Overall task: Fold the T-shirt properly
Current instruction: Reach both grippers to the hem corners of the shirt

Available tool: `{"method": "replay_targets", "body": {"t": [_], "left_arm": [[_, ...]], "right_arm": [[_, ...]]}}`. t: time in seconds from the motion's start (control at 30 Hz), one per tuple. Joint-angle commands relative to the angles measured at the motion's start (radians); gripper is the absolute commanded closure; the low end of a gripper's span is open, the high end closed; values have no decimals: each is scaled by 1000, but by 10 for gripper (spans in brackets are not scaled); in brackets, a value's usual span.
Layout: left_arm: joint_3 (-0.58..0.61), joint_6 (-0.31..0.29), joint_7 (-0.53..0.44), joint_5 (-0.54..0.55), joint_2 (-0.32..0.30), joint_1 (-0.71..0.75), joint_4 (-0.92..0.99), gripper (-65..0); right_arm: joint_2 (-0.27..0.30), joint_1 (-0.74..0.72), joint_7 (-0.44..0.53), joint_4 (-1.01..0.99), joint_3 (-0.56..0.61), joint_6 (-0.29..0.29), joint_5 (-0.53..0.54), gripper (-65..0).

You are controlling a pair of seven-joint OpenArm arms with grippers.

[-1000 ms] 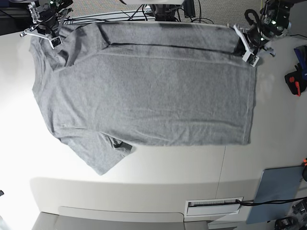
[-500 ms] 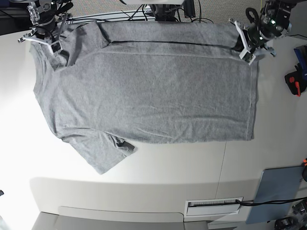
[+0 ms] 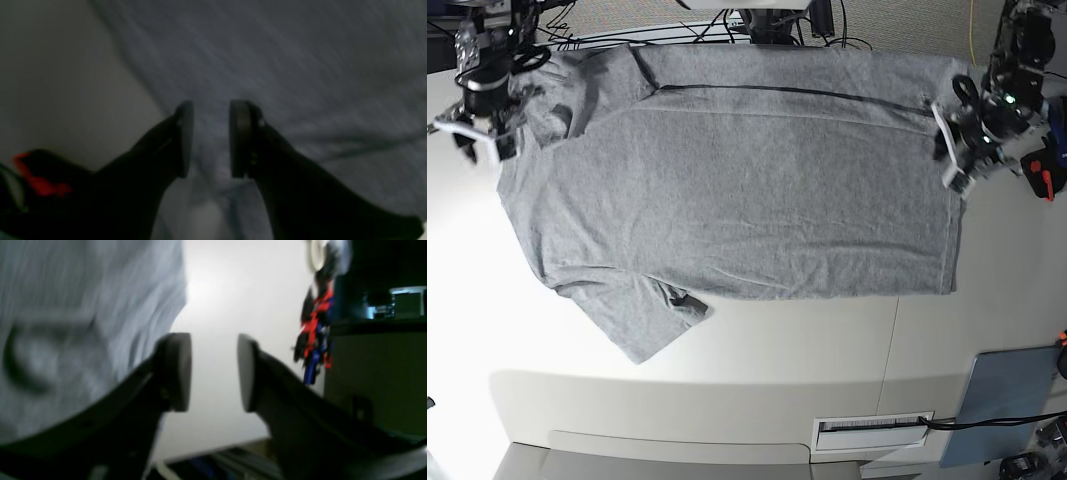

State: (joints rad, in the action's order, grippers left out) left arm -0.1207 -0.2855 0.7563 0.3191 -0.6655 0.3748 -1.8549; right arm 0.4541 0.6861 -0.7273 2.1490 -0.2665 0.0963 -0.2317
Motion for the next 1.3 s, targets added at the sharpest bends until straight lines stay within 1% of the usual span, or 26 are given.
{"method": "replay_targets", "body": {"t": [0.0,0.07,0.2,0.27,0.33,0.4,0.43,0.53,0.57,0.6,0.7,0.77,0.87,1.0,1.03,1.13,1.27], "left_arm": [[-23,4,-16,-3,-19,-18,-15,-192],[-42,5,-24,6,-19,-45,-15,-192],[-48,41,-59,38,-16,-111,-5,-192],[-48,60,-103,49,-15,-147,25,-192],[-48,63,-115,62,-15,-202,83,-192],[-47,45,-115,91,-13,-270,163,-198],[-47,23,-115,118,-13,-307,209,-213],[-47,-42,-121,201,-7,-418,349,-269],[-47,-56,-120,217,1,-454,395,-273],[-46,-61,-119,227,11,-490,440,-273],[-45,-87,-118,228,57,-588,571,-273],[-45,-108,-118,228,87,-647,654,-273],[-45,-119,-122,207,125,-733,772,-273],[-45,-114,-139,160,151,-839,928,-273],[-45,-104,-146,146,156,-864,969,-273],[-45,-66,-177,88,165,-930,1090,-273],[-45,-63,-220,30,169,-994,1229,-273]], "right_arm": [[15,-13,29,15,-12,-14,6,-268],[14,-51,44,10,-11,-14,53,-275],[14,-155,61,-50,-11,-15,166,-275],[14,-217,85,-111,-11,-15,186,-275],[14,-281,105,-183,-11,-15,195,-275],[18,-351,105,-262,-10,-14,229,-275],[24,-385,100,-302,-8,-3,256,-275],[28,-494,66,-417,-3,97,337,-275],[28,-529,52,-450,3,112,369,-275],[27,-561,39,-481,11,114,400,-275],[28,-645,-9,-550,53,114,454,-275],[27,-693,-56,-579,96,114,455,-275],[27,-745,-100,-596,165,113,452,-275],[27,-783,-113,-596,233,113,448,-275],[27,-788,-114,-596,243,113,448,-275],[25,-792,-114,-596,253,113,448,-275],[25,-792,-123,-596,253,113,448,-275]]}}
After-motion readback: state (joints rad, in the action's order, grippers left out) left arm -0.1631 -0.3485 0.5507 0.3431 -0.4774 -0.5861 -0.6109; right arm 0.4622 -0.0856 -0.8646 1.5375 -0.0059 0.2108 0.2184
